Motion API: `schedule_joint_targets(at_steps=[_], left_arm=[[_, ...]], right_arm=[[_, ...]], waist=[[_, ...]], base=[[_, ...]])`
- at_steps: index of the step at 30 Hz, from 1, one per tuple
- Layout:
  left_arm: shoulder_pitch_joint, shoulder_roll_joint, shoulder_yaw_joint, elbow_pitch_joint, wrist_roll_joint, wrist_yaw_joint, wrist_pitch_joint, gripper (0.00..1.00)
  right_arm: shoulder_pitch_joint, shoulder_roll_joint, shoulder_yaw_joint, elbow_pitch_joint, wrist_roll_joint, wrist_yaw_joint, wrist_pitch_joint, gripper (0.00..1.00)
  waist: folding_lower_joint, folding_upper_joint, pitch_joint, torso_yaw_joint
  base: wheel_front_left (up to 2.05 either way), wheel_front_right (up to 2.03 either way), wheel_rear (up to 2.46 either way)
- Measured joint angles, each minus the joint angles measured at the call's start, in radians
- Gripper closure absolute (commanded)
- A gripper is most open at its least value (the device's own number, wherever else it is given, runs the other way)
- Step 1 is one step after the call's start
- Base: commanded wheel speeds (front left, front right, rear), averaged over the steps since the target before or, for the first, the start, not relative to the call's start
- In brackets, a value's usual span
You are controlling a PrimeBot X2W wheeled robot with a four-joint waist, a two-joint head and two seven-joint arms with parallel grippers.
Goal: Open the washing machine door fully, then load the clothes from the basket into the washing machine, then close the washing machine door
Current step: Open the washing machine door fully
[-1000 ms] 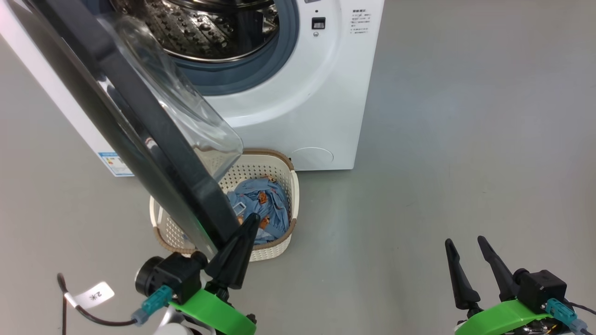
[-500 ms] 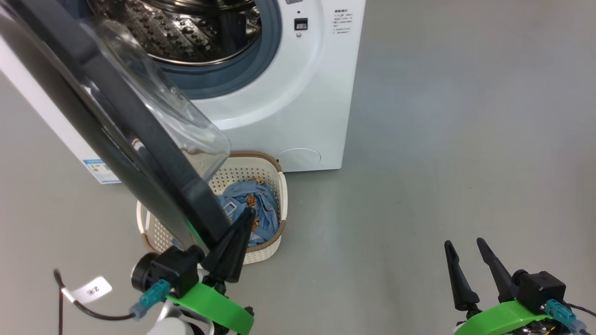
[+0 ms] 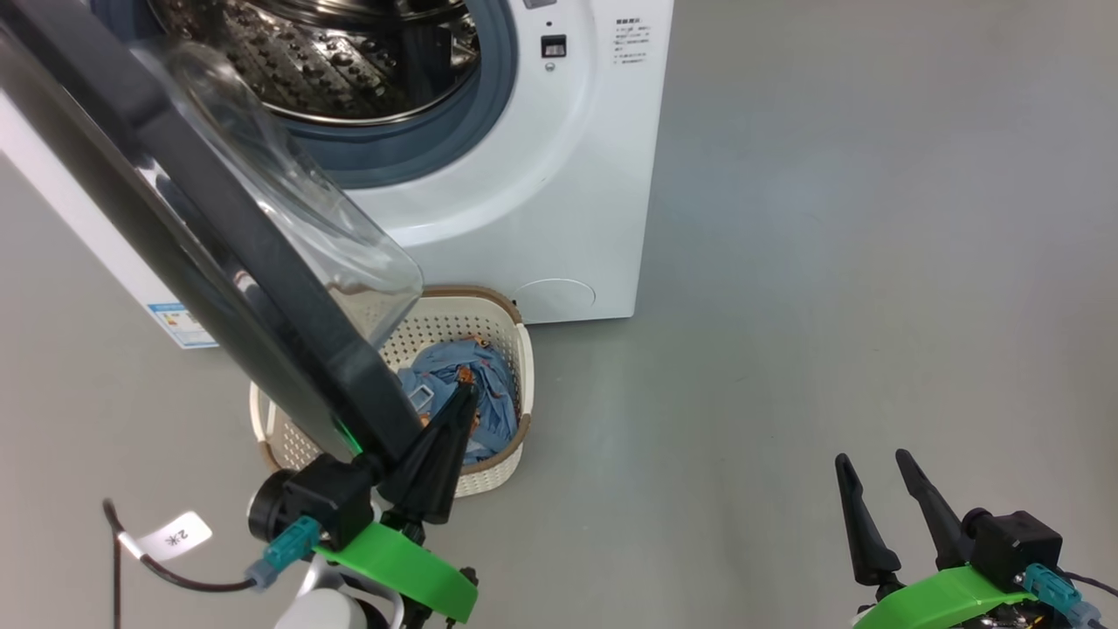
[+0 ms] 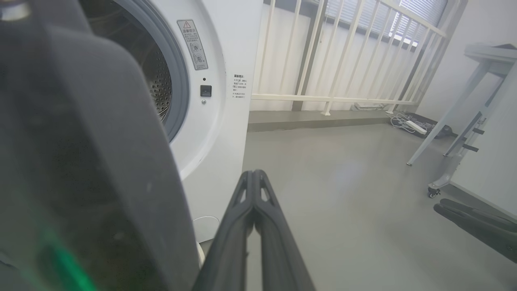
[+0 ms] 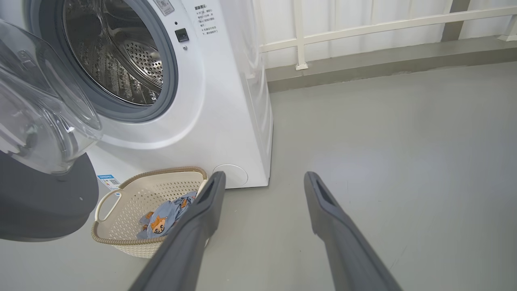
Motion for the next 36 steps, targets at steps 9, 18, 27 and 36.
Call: schedule_joint_targets(at_steps=[9,18,27,36], left_arm=[[0.028,-0.013,0.019,-0.007,0.004,0.000,0.000,1.00],[0.072,-0.013,0.043,-0.029,0.011,0.000,0.000,1.00],[0.127,-0.007,0.074,-0.087,0.020,0.018,0.000,1.00],[0.152,-0.002,0.072,-0.115,0.019,0.044,0.001,1.00]], right_arm=[[0.003,0.001,0.000,0.001,0.000,0.000,0.000,0.00],[0.003,0.002,-0.001,0.001,0.000,0.000,0.000,0.00],[0.004,0.002,-0.002,0.001,0.000,0.000,0.000,0.00],[0.005,0.002,-0.007,0.001,0.002,0.000,0.000,0.00]], waist=[[0.0000,0.0000,-0.007,0.042],[0.0000,0.0000,-0.005,0.078],[0.0000,0.0000,0.000,0.108],[0.0000,0.0000,0.001,0.155]], base=[[0.00,0.00,0.00],[0.00,0.00,0.00],[0.00,0.00,0.00],[0.00,0.00,0.00]])
